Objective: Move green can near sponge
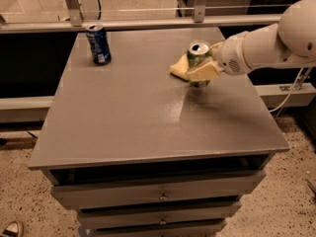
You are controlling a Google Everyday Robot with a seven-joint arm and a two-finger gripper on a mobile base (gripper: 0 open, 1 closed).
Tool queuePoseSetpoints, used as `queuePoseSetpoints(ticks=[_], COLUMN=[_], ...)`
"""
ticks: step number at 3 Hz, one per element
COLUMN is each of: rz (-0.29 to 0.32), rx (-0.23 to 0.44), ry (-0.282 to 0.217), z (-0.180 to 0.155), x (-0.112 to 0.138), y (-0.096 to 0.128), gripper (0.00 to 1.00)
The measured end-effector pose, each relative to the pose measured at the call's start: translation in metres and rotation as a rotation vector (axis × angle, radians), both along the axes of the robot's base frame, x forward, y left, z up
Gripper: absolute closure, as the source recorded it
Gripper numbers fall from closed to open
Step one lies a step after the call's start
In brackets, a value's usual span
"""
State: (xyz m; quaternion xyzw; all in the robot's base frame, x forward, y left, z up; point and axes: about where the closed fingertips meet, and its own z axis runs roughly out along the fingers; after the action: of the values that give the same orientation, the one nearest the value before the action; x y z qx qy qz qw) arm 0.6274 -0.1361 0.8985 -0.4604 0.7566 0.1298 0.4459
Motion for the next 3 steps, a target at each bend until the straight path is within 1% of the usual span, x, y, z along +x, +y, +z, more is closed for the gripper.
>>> queuePoseSetpoints(ticks=[1,2,3], rz=[-0.021,-0.038,-0.051], rx=[0.025,0.05,0.065], ry=[0.023,0.047,0.067], z=[-0.005,-0.012,-0.021], x=[0.017,0.024,0.025], y=[0.002,0.003,0.001], gripper=[0.85,0.61,0.38])
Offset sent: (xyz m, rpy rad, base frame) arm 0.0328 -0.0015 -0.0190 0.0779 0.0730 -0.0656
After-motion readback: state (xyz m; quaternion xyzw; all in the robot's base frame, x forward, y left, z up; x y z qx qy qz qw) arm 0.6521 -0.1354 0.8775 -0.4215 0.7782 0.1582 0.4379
